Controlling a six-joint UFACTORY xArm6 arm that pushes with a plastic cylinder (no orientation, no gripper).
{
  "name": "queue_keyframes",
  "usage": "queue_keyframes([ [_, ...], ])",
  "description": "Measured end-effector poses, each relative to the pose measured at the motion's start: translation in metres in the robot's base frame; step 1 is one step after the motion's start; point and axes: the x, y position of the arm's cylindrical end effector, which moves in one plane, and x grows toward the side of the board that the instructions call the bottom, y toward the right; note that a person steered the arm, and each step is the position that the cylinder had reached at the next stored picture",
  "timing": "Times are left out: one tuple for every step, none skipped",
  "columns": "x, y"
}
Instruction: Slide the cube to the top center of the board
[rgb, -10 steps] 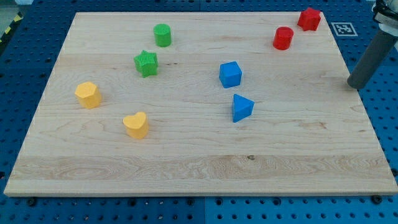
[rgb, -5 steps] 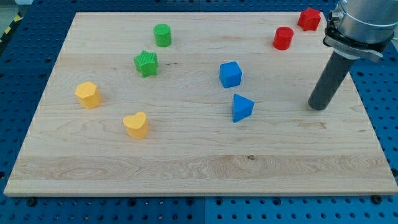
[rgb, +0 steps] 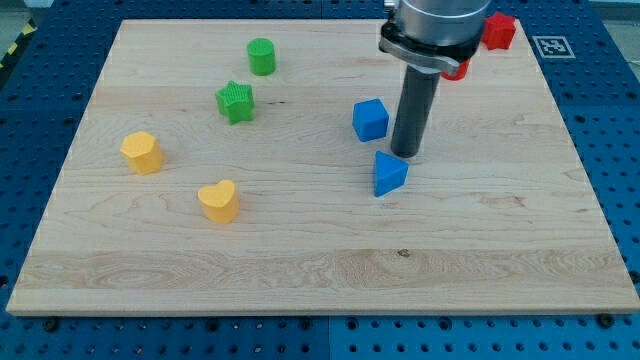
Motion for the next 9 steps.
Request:
queue_keyframes([
  [-0.003,-0.005],
  [-0.003,-0.005],
  [-0.006,-0.005],
  [-0.01,-0.005],
  [-0.014,-0.005],
  [-0.018,-0.008],
  [-0.042,-0.034],
  [-0.054,-0.039],
  [-0.054,-0.039],
])
